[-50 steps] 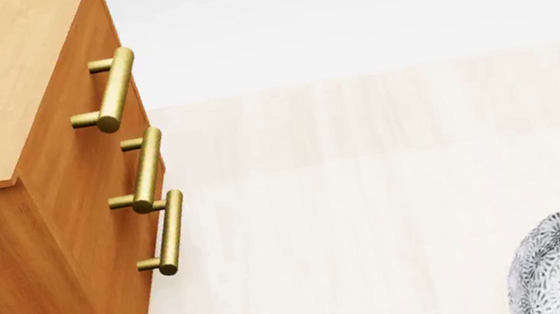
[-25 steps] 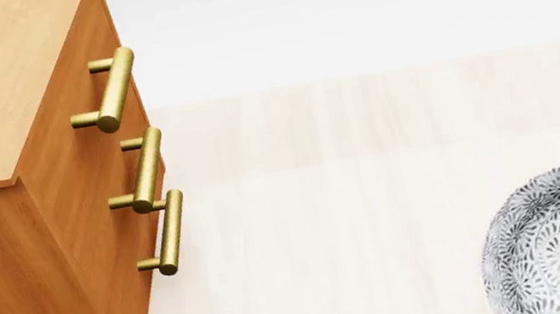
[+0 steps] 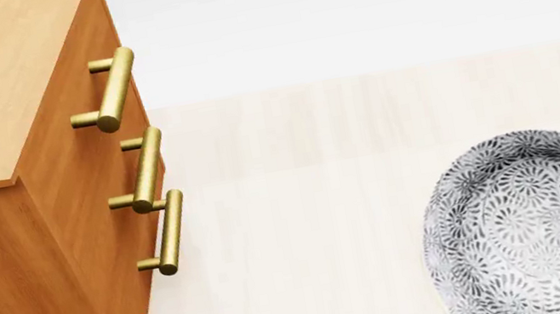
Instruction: Put the bowl on top of the cabinet.
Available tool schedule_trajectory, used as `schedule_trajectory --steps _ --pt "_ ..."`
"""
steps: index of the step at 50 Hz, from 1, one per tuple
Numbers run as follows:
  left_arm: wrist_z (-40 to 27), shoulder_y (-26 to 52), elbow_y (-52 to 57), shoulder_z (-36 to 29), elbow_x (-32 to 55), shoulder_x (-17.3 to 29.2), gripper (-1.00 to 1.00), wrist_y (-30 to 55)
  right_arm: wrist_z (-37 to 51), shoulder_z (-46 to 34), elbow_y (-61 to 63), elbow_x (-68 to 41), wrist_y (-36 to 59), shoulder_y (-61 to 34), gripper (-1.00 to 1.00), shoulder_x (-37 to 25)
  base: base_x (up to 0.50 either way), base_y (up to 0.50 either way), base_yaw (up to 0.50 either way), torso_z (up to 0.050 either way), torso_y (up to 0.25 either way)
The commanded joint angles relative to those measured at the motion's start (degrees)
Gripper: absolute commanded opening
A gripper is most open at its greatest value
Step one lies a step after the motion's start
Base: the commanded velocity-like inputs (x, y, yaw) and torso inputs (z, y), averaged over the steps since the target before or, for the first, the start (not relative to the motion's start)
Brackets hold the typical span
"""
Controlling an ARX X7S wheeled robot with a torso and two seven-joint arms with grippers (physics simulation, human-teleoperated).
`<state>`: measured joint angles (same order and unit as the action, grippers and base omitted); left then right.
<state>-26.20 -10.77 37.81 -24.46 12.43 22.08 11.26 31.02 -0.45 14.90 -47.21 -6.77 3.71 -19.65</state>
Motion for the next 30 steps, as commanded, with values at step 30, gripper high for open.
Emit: schedule_trajectory --steps 30 --pt "-51.16 57.35 21.76 -37.54 43.11 6.07 1.00 30.26 7.60 -9.17 17.09 10.21 12.39 -4.87 -1.00 -4.66 0.00 0.00 0.00 0.000 0.000"
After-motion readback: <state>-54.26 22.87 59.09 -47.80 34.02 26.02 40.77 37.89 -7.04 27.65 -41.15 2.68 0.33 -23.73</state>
